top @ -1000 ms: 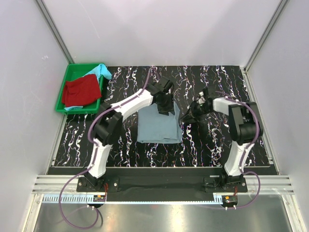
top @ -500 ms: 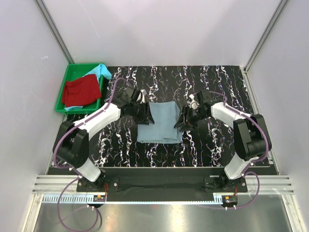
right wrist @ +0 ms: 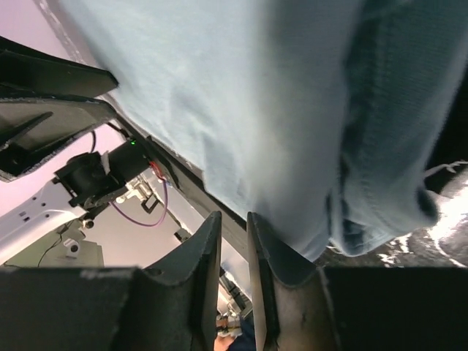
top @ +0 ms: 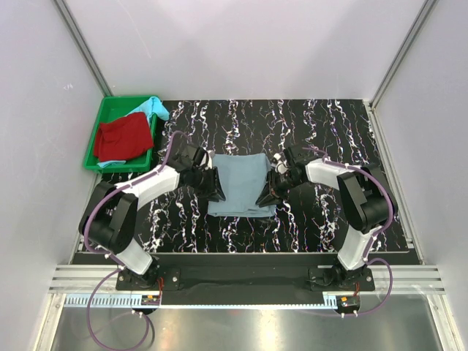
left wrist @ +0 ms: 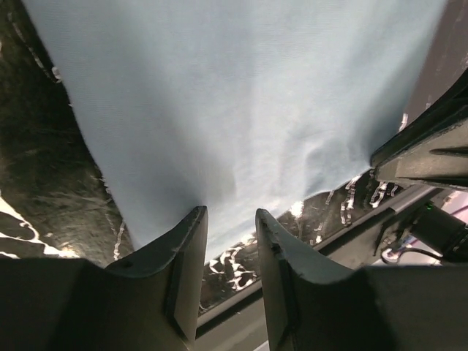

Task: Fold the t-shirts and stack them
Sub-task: Fold the tshirt

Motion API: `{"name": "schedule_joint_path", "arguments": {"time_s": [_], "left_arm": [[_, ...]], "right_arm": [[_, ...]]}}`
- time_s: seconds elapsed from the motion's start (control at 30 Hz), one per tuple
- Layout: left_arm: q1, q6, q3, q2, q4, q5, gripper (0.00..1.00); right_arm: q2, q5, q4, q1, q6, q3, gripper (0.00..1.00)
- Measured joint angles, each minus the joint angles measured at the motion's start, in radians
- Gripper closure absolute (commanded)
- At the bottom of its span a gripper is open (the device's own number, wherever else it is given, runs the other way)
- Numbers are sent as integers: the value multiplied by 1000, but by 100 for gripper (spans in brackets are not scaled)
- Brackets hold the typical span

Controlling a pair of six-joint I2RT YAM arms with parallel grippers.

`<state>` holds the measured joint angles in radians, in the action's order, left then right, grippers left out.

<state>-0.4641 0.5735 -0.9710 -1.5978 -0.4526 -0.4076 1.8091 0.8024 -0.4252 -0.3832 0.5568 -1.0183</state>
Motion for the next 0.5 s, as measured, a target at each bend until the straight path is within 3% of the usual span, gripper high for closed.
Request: {"name": "schedule_joint_path", "arguments": {"time_s": [0.5], "left_arm": [[19,-47,169,64,58,-23,59]], "right_arm": [[-49,-26,93,91,37,250,71]]}}
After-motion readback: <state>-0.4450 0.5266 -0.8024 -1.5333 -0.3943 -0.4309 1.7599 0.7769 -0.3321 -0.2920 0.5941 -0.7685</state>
